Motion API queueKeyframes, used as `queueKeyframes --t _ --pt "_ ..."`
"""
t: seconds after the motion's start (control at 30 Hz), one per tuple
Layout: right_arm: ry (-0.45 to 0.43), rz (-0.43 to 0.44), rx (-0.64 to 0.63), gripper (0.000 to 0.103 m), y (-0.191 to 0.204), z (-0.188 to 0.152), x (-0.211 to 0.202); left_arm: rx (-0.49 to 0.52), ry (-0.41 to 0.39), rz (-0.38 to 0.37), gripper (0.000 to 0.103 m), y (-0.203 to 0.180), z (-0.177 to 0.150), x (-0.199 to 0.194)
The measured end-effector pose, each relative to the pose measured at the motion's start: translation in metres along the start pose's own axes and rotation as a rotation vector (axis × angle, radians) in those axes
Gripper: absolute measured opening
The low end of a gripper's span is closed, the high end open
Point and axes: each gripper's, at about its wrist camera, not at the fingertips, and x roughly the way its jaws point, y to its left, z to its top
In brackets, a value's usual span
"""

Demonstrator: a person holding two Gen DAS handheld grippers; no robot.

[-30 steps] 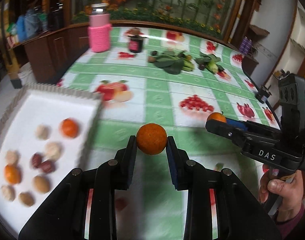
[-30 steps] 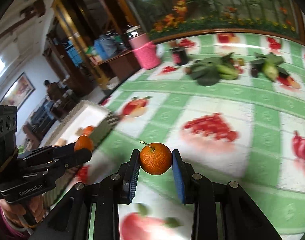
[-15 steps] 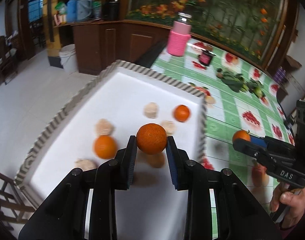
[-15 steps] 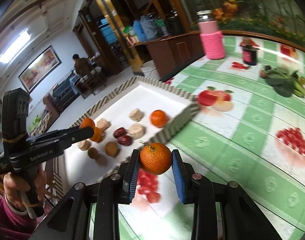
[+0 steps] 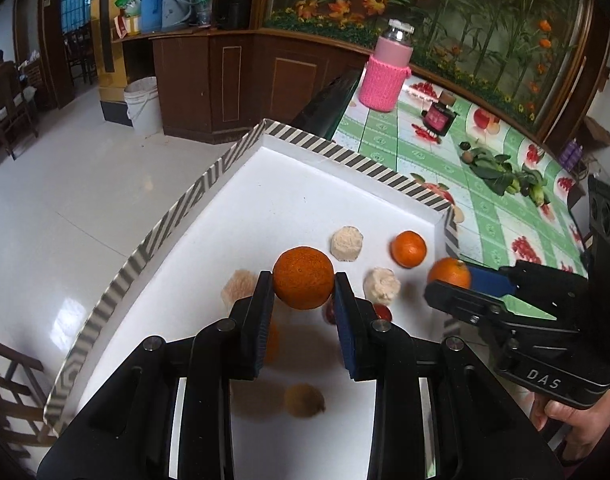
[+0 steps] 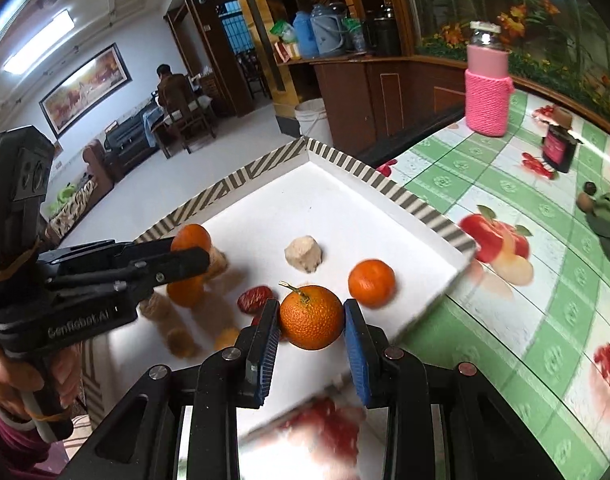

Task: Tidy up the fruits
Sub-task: 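Carry the mandarin in the right tool while the left tool carries the orange to the tray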

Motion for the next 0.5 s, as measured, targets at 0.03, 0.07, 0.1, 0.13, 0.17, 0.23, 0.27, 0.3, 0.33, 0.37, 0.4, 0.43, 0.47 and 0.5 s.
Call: queueKeyframes --t 0.03,0.07,0.1,0.13,0.17,0.23,0.27,0.3,0.33,0.37,0.4,0.43,0.47,0.5 --pt "0.012 0.009 0.001 0.031 -0.001 0.003 0.007 0.003 0.009 0.003 0.029 0.001 0.002 0.003" --pt "0.023 0.015 0.0 0.031 -0.001 0.005 0.012 0.005 0.021 0.004 0.029 0.001 0.003 0.008" --pt "0.033 0.02 -0.002 0.031 -0.001 0.007 0.017 0.004 0.029 0.004 0.029 0.002 0.005 0.011" --pt "0.042 0.023 -0.004 0.031 -0.001 0.009 0.022 0.004 0.035 0.005 0.029 0.001 0.007 0.014" --pt "0.054 0.025 -0.005 0.031 -0.003 0.012 0.028 0.008 0.041 0.011 0.029 0.001 0.008 0.018" --pt "0.068 0.021 -0.003 0.031 -0.008 0.018 0.038 0.014 0.047 0.021 0.029 0.0 0.011 0.022" --pt "0.073 0.022 -0.002 0.031 -0.009 0.02 0.041 0.019 0.054 0.026 0.029 -0.001 0.011 0.024" --pt "0.073 0.022 0.0 0.031 -0.011 0.022 0.044 0.021 0.062 0.03 0.029 -0.001 0.011 0.027" --pt "0.075 0.011 -0.006 0.031 -0.012 0.026 0.048 0.022 0.07 0.034 0.029 -0.002 0.011 0.029" --pt "0.072 -0.004 -0.018 0.031 -0.011 0.028 0.049 0.021 0.078 0.036 0.029 -0.002 0.012 0.032" --pt "0.066 -0.025 -0.04 0.031 -0.009 0.031 0.05 0.018 0.083 0.033 0.029 -0.001 0.013 0.033" --pt "0.064 -0.041 -0.054 0.031 -0.008 0.033 0.051 0.018 0.082 0.035 0.029 -0.001 0.013 0.034" --pt "0.065 -0.06 -0.072 0.031 -0.007 0.035 0.052 0.02 0.081 0.043 0.029 -0.002 0.014 0.035" --pt "0.066 -0.075 -0.092 0.031 -0.005 0.036 0.054 0.022 0.082 0.048 0.029 -0.002 0.014 0.036"
